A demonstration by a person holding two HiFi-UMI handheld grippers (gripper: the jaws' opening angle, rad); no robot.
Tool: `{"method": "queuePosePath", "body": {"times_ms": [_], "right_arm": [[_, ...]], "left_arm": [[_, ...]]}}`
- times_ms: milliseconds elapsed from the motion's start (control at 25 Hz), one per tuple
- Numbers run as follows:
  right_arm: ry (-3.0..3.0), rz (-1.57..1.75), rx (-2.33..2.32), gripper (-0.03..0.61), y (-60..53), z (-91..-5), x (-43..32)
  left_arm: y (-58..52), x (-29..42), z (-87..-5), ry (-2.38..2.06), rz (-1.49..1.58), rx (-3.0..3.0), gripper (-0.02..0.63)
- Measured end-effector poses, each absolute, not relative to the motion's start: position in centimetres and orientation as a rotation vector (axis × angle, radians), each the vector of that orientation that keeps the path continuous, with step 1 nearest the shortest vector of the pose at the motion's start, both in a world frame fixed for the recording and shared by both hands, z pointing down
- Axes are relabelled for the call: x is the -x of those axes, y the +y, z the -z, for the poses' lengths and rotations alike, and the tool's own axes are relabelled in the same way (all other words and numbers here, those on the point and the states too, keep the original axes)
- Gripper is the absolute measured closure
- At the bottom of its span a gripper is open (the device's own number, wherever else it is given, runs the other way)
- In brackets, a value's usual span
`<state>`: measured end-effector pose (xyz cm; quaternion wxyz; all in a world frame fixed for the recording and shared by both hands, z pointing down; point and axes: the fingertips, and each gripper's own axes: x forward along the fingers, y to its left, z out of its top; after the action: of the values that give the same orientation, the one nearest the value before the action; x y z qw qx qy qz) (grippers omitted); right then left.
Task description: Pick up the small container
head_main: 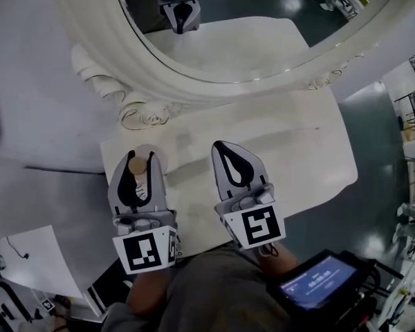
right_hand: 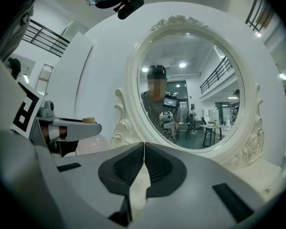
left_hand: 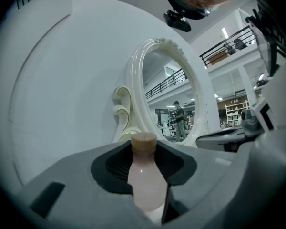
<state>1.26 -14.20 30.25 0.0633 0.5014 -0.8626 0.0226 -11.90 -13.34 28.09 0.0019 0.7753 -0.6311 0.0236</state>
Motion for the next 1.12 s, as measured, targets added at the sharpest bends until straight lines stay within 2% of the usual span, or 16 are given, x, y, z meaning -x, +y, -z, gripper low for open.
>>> {"method": "queuePosePath", "body": {"times_ms": [400, 1120], "right_arm": [[-2.621, 0.119, -1.624, 0.565, -10.5, -24.8, -1.5], [-2.609, 0.172, -1.649, 0.566, -9.2, -24.2, -1.7]], "left_arm": [[-9.1, 12.2, -23.3, -2.002, 0.004, -2.529, 0.469], [-7.8, 11.7, -23.2, -1.982, -0.004, -2.558, 0.469]]}}
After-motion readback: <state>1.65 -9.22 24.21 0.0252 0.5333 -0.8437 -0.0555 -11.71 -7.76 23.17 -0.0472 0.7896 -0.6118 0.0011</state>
